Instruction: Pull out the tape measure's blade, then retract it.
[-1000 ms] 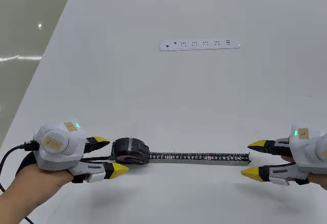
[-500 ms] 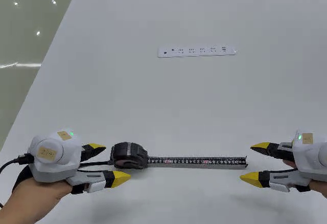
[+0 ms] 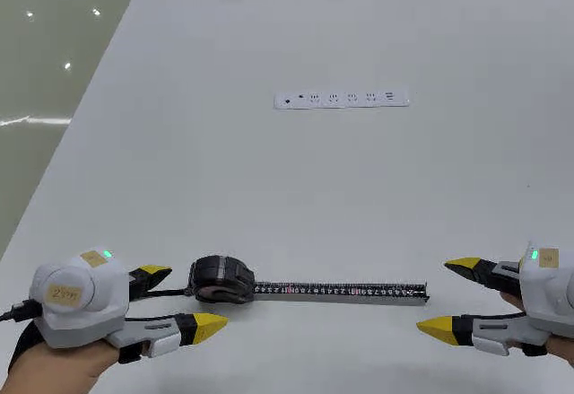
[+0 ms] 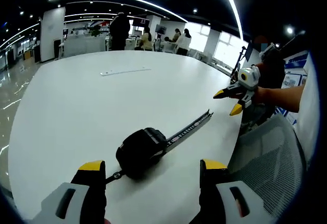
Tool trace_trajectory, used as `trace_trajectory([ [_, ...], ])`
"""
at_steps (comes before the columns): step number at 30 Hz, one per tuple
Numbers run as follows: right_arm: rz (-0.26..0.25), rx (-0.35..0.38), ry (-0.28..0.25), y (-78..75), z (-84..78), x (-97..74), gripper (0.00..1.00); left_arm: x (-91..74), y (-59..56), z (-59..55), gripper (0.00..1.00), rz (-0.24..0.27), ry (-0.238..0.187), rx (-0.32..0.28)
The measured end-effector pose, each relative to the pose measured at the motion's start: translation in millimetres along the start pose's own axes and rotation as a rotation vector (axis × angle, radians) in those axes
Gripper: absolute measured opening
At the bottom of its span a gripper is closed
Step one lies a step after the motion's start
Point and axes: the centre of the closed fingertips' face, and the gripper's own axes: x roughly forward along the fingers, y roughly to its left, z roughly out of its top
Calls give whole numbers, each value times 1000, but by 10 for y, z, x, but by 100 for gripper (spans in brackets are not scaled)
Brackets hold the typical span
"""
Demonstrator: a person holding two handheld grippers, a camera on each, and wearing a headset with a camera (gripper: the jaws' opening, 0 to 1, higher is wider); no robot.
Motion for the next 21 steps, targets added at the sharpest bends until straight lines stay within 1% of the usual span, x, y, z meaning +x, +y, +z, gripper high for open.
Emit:
trace_trajectory([
  [1, -7, 5, -5, 0, 11, -6, 67, -9, 3, -3, 74, 5, -2, -4],
  [6, -24, 4, -4, 28, 32, -47, 71, -55, -10, -10, 77, 12, -22, -27],
  [8, -30, 7, -4, 29, 31, -65, 72, -75, -8, 13, 79, 19, -39, -29],
  [11, -40, 6, -4, 37, 40, -95, 74, -99, 6, 25, 81, 27, -52, -33],
  [13, -46, 8, -1, 41, 25, -114, 75, -120, 28, 37, 86, 45, -59, -36],
  [14, -49, 12, 2, 47, 9, -126, 76, -140, 1, 44, 87, 35, -67, -42],
  [15, -51, 15, 2, 52, 2, -138, 77, -152, -2, 48, 87, 35, -73, -48],
  [17, -58, 25, -6, 69, 5, -168, 78, -179, 0, 25, 87, 43, -73, -39],
  [21, -70, 32, -12, 95, -1, -207, 81, -207, -10, -28, 90, 44, -70, -46],
])
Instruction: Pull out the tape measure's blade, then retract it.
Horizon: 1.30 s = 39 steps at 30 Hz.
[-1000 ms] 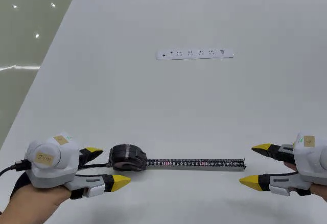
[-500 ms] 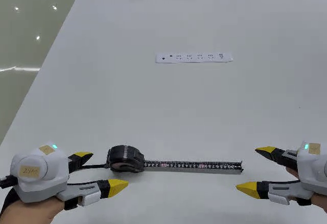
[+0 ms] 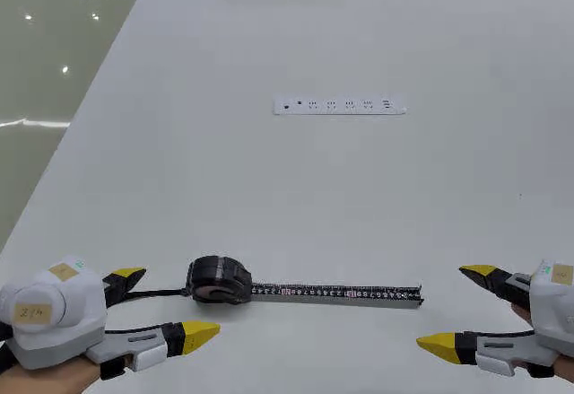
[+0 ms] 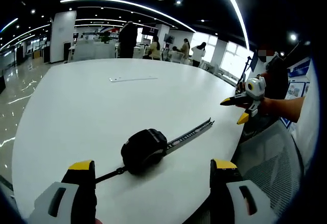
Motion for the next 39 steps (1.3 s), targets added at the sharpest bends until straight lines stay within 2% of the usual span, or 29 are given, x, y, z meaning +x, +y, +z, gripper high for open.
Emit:
trace_trajectory([
  [7, -32, 14, -4, -10, -30, -72, 85, -79, -54, -1, 97, 1, -26, -22],
  [16, -62, 37, 2, 33, -124, -149, 89, -126, -82, -7, 98, 16, -44, -55],
  [27, -62, 57, -3, 59, -173, -176, 90, -144, -94, -72, 99, 23, -26, -49],
  [31, -58, 58, -4, 73, -171, -168, 90, -140, -84, -60, 99, 26, -36, -67],
  [39, -58, 62, -5, 73, -169, -176, 89, -123, -81, -39, 99, 29, -38, -60],
])
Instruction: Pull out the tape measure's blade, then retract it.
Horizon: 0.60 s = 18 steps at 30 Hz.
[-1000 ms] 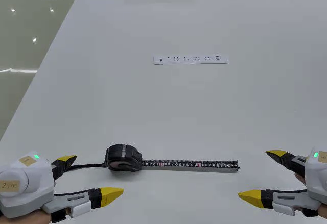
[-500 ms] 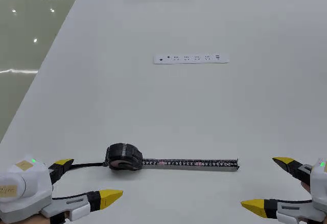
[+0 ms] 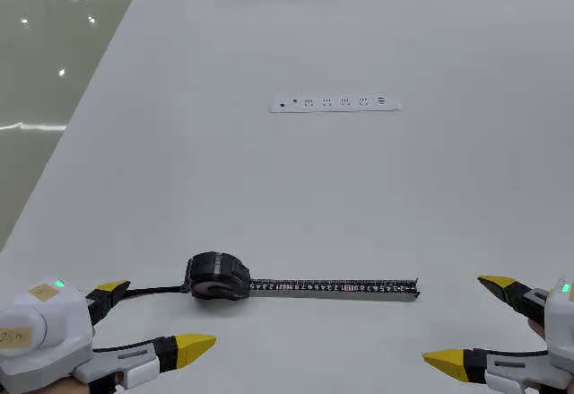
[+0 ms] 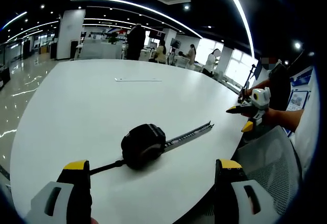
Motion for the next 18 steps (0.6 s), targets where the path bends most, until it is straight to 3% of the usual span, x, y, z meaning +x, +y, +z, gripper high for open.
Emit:
trace_trajectory([
  [14, 12, 7, -21, 22, 18, 17, 88, 84, -41, 110, 98, 32, -22, -39],
  [18, 16, 7, -25, 27, 16, 32, 88, 141, -55, 108, 98, 40, -6, -38],
])
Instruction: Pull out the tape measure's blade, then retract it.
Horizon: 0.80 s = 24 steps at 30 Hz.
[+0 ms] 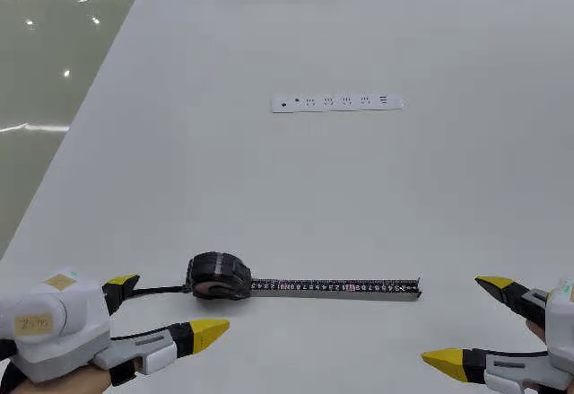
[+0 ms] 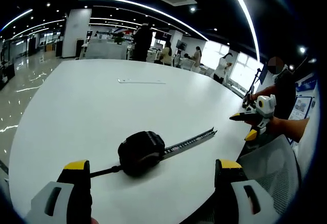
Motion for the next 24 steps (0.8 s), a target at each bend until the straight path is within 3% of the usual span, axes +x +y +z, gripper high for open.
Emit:
trace_trajectory([
  [3, 5, 2, -4, 5, 8, 10, 87, 26, 14, 5, 97, 9, 17, -5],
  [19, 30, 1, -13, -40, 23, 54, 86, 305, -34, 126, 96, 14, 21, -2],
  [24, 40, 5, -19, -59, 43, 79, 86, 453, -32, 64, 96, 35, 51, -29],
])
